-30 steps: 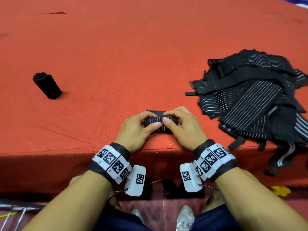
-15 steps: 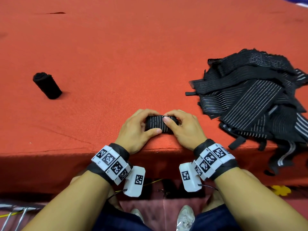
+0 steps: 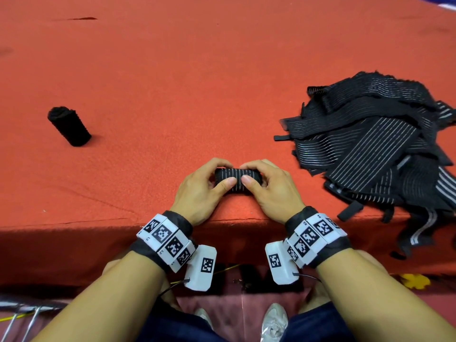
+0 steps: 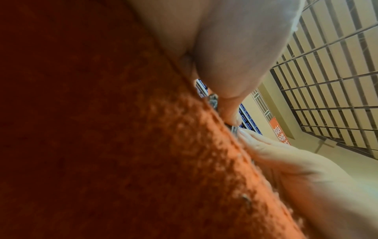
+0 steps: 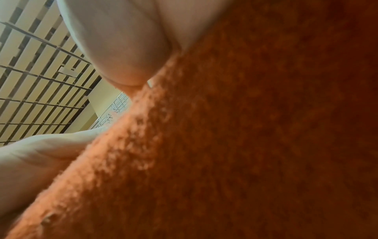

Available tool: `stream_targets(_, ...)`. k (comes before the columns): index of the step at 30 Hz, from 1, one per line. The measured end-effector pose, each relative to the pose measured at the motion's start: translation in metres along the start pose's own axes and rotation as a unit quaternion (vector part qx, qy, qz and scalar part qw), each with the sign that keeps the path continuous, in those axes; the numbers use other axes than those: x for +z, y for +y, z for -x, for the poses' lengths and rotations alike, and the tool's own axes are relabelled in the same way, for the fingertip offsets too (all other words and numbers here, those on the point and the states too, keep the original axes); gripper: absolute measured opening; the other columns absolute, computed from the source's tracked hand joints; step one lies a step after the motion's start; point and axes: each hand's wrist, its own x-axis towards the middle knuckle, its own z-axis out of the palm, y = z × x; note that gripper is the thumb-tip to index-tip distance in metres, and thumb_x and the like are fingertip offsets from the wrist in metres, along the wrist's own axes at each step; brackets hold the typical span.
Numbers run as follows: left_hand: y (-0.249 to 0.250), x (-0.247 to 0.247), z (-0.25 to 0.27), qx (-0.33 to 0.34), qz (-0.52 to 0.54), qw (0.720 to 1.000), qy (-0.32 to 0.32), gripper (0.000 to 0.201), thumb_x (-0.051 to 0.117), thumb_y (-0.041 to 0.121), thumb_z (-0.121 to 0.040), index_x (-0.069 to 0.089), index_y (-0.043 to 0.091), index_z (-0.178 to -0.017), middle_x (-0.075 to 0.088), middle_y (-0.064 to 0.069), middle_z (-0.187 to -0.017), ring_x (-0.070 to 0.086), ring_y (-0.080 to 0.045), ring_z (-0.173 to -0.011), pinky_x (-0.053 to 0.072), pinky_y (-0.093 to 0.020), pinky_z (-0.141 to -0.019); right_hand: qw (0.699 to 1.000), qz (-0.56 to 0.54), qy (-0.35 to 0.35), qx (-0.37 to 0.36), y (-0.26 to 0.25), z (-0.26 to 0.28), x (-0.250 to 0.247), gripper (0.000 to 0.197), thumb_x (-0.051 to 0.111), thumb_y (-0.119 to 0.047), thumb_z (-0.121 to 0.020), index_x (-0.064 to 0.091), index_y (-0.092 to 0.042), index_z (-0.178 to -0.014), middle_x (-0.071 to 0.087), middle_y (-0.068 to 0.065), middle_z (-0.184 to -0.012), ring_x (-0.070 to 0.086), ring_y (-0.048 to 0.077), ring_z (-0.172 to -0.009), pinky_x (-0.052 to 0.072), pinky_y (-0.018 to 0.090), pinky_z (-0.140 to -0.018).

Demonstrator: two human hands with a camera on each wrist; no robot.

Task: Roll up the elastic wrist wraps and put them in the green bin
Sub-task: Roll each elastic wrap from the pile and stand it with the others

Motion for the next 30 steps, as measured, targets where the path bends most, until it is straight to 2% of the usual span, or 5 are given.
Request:
stream_targets(5,-0.0062,0.0005,0.0004,0.045,-0.015,0.999,-0.018,0.057,0.086,0.030,-0.075,0.057,0.046,-0.121,0.055,0.022,-0.102,0.049,0.010,-0.074,0.045,-0.029,-0.081,0.999,-0.004,-0.011,0.044,-0.0008,-0.0038,-0.0017,0.014,0.060,-0.027,-0.099,0.073,-0.026,-0.106,0.072,-0.008,-0.096,0.063,0.011,-0.089,0.049,0.032,-0.084)
stream_targets(13,-0.0088,-0.0011,-0.0028,0.028,0.107,0.994,-0.014,0.034,0.074,0.053,-0.080,0.068,0.037,-0.108,0.071,0.014,-0.098,0.067,-0.012,-0.092,0.053,-0.035,-0.086,0.995,-0.080,-0.046,0.028,0.0001,0.0004,-0.0073,0.045,0.060,-0.059,-0.085,0.063,-0.034,-0.123,0.068,-0.014,-0.107,0.065,0.005,-0.097,0.053,0.030,-0.088)
stream_targets(17,-0.0010,-0.0006,-0.0017,-0.026,0.152,0.988,-0.010,0.019,0.068,0.045,-0.093,0.075,0.030,-0.102,0.076,0.016,-0.090,0.070,0.002,-0.084,0.050,-0.022,-0.077,0.986,-0.141,-0.082,0.020,0.0018,0.0037,-0.0068,0.054,0.079,-0.037,-0.081,0.058,-0.032,-0.130,0.067,-0.008,-0.111,0.067,0.010,-0.100,0.057,0.032,-0.090)
stream_targets(21,-0.0028,-0.0004,-0.0022,-0.017,0.130,0.991,-0.009,0.039,0.066,0.067,-0.082,0.072,0.034,-0.102,0.074,0.020,-0.091,0.068,0.003,-0.083,0.051,-0.024,-0.079,0.990,-0.117,-0.070,0.027,0.0043,0.0015,-0.0058,0.039,0.071,-0.057,-0.081,0.065,-0.033,-0.111,0.071,-0.009,-0.090,0.068,0.011,-0.081,0.057,0.045,-0.081)
stream_targets(30,-0.0026,-0.0033,0.0003,0.008,0.180,0.983,-0.036,0.037,0.077,0.053,-0.081,0.068,0.023,-0.099,0.072,-0.002,-0.073,0.067,-0.011,-0.067,0.051,-0.023,-0.070,0.992,-0.105,-0.073,0.013,-0.0028,-0.0010,-0.0070,0.036,0.051,-0.060,-0.095,0.074,-0.034,-0.087,0.066,-0.025,-0.067,0.060,-0.004,-0.065,0.046,0.018,-0.066)
